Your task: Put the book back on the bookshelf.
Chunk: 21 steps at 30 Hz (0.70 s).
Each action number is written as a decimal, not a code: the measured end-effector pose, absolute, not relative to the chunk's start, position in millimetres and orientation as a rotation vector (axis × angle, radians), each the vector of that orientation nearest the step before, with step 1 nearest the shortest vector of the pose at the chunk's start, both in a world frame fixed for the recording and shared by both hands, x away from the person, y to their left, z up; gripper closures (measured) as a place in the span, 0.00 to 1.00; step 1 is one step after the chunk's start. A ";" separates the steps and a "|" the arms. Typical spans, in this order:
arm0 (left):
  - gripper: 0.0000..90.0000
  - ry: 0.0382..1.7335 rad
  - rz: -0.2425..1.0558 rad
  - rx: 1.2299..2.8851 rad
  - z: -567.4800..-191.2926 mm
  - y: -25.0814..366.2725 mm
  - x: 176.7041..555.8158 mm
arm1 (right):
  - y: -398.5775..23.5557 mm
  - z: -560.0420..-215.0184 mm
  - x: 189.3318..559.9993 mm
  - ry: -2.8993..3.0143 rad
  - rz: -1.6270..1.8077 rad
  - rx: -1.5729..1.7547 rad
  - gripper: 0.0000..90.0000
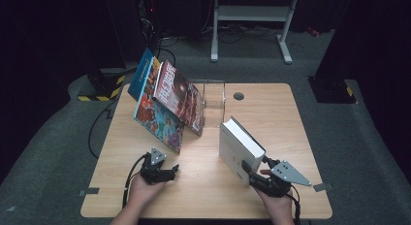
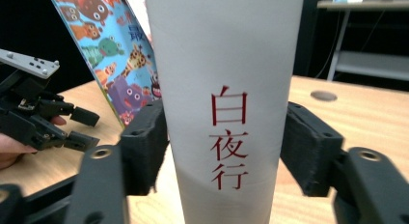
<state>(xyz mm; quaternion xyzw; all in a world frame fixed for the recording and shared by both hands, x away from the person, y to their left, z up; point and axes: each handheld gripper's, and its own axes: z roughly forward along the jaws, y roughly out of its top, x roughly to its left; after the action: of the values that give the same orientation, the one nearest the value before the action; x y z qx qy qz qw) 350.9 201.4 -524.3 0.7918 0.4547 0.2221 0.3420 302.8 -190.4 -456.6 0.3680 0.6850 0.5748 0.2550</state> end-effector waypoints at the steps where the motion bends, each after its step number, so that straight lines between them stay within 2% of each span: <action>1: 0.25 1.180 0.596 2.068 -524.5 201.2 350.5 | -189.9 -457.1 302.8 1.861 1.563 1.014 0.39; 9: 0.24 1.196 0.586 2.068 -526.0 205.0 348.5 | -182.2 -456.1 308.5 1.927 1.491 1.033 0.33; 14: 0.28 1.195 0.552 2.052 -526.6 208.1 346.6 | -180.8 -450.5 308.1 1.975 1.467 1.043 0.31; 21: 0.26 1.170 0.626 2.074 -526.3 203.4 342.7 | -182.2 -444.7 305.2 1.981 1.471 1.060 0.30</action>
<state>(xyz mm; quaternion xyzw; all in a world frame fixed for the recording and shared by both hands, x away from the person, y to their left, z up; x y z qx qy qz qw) 342.7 203.4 -526.3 0.7941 0.4480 0.2396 0.3335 305.2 -182.2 -444.7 0.3845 0.7187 0.5335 0.2260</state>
